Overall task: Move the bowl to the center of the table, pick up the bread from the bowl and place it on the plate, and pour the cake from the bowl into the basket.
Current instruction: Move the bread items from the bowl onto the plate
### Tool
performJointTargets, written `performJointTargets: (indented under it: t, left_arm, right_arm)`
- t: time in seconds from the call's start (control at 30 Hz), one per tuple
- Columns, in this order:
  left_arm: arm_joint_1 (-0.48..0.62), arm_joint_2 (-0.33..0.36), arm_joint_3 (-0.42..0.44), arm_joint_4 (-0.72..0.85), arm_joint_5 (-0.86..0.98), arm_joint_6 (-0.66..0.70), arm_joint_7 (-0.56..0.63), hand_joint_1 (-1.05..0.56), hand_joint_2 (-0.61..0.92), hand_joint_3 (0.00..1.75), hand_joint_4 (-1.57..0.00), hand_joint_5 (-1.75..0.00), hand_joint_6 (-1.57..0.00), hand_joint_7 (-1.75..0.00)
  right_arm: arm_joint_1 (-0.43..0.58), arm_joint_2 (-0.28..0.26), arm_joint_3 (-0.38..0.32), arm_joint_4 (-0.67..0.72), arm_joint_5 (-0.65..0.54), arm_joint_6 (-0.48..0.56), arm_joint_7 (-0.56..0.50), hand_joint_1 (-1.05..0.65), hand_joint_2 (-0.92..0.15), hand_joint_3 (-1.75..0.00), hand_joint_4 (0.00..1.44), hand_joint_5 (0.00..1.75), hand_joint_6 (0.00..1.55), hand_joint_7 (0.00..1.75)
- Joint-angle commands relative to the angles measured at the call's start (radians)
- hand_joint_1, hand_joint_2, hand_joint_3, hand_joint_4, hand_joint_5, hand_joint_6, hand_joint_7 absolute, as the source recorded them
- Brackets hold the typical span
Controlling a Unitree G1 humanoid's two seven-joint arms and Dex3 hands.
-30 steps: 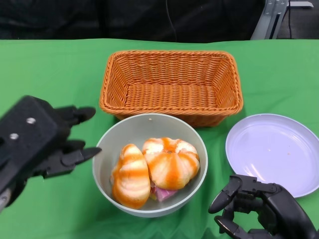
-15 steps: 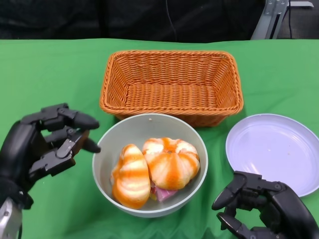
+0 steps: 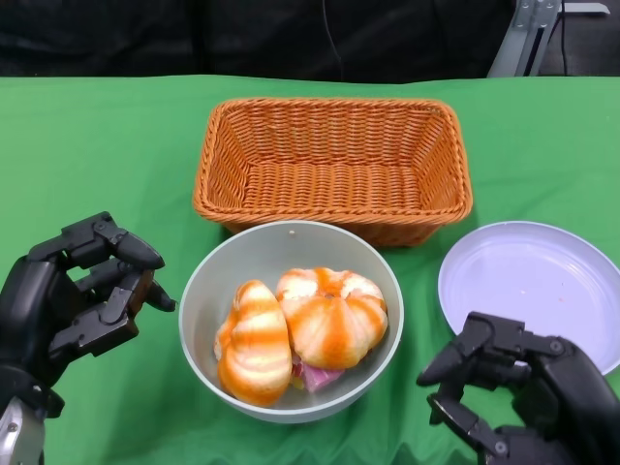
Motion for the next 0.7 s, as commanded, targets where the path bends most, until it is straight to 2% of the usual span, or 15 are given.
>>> performJointTargets:
  t: [0.03,0.07,0.17,0.37,0.47,0.67,0.7]
  left_arm:
    - [-0.020,0.005,0.016,0.011,-0.005,-0.027,0.007,-0.10,0.58,0.96,-0.77,-1.45,-0.83,-1.21]
    - [-0.021,0.005,0.015,0.013,-0.005,-0.031,0.007,-0.10,0.58,0.97,-0.78,-1.45,-0.83,-1.21]
    - [-0.024,-0.001,0.013,0.018,0.008,-0.045,0.021,-0.09,0.56,0.99,-0.78,-1.45,-0.84,-1.21]
    - [-0.029,-0.012,0.010,0.036,0.005,-0.057,0.028,-0.09,0.57,0.96,-0.77,-1.45,-0.84,-1.18]
    - [-0.029,-0.018,0.005,0.041,0.019,-0.069,0.036,-0.09,0.58,0.96,-0.77,-1.45,-0.84,-1.18]
    - [-0.031,-0.021,0.006,0.044,0.024,-0.073,0.036,-0.09,0.59,0.95,-0.76,-1.46,-0.83,-1.19]
    - [-0.033,-0.026,0.005,0.054,0.029,-0.079,0.041,-0.09,0.59,0.95,-0.76,-1.46,-0.83,-1.19]
  right_arm:
    - [-0.007,-0.037,-0.010,-0.091,-0.078,0.028,-0.028,-0.29,-0.84,-0.20,0.60,1.21,0.68,0.75]
    - [-0.009,-0.042,-0.008,-0.111,-0.106,0.034,-0.037,-0.32,-0.89,-0.11,0.61,1.13,0.68,0.69]
    - [-0.030,-0.055,0.005,-0.197,-0.213,0.074,-0.061,-0.37,-0.91,-0.02,0.66,0.96,0.71,0.54]
    - [-0.114,-0.064,0.044,-0.314,-0.377,0.146,-0.065,-0.51,-0.92,0.00,0.72,0.77,0.75,0.32]
    - [-0.170,-0.060,0.074,-0.361,-0.466,0.215,-0.057,-0.58,-0.91,0.00,0.68,0.70,0.75,0.27]
    - [-0.180,-0.061,0.087,-0.379,-0.487,0.252,-0.059,-0.59,-0.91,0.00,0.69,0.67,0.77,0.23]
    - [-0.234,-0.063,0.117,-0.386,-0.591,0.287,-0.050,-0.59,-0.91,0.00,0.69,0.67,0.77,0.23]
